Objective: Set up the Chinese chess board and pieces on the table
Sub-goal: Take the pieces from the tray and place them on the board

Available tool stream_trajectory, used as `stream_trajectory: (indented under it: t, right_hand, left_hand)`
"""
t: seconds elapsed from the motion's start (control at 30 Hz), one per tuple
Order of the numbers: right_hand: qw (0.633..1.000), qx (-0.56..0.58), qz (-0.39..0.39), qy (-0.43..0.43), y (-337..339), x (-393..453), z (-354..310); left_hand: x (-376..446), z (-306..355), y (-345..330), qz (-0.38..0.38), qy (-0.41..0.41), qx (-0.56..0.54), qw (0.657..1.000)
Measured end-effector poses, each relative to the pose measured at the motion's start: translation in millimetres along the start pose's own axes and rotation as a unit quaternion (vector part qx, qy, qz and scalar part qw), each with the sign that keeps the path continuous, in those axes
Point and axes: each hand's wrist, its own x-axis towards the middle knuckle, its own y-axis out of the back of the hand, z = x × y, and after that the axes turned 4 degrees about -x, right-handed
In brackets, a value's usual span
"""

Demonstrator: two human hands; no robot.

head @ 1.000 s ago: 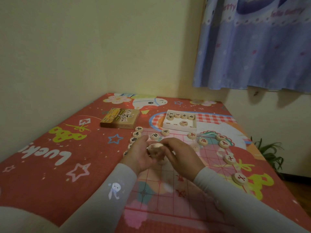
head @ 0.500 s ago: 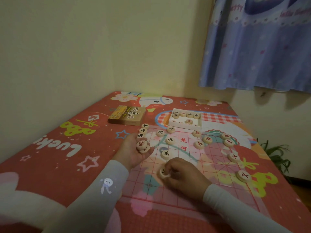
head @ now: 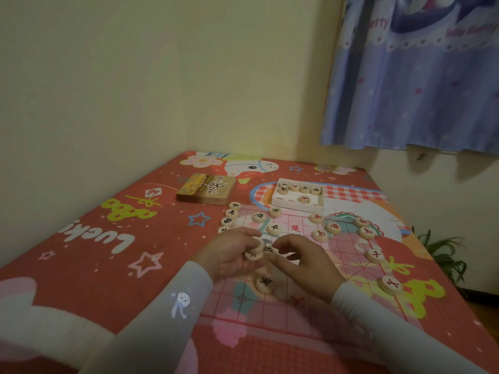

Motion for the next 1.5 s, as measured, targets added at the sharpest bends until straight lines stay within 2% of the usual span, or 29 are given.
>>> stream_trajectory:
  t: [0.13,0.23,0.5,0.93,1.07,1.23,1.37,1.5]
  right_hand:
    - [0.999,0.037,-0.02,0.003,1,1,-7]
    - [1.0,0.02,-0.007,0.005,1,1,-4]
    - [0.999,0.016,0.037,-0.03,12,-1,8]
    - [0.999,0.002,0.025,-0.029,7,2,18]
    - [1.0,-0.023,0.01,-0.017,-4,14,16]
    - [0.999,-0.032,-0.013,0.003,-17,26,8]
    - [0.998,-0.055,-0.008,-0.015,-4,24,18]
    - [0.989,-0.105,0.064,-0.077,40,8,52]
  left_hand:
    - [-5,-3,-8,-0.065,-0.002,0.095,0.993]
    - [-2,-4,-11,-0.078,-0.004,0.138,0.987]
    - [12,8,-9,0.039,-0.051,-0.021,0.998]
    - [20,11,0,0.05,-0.062,-0.045,0.996]
    - [18,29,25,0.102,-0.083,-0.088,0.987]
    - [10,39,46,0.126,-0.111,-0.113,0.979]
    - [21,29,37,0.116,-0.1,-0.088,0.984]
    - [36,12,-7,0.047,-0.075,-0.029,0.996]
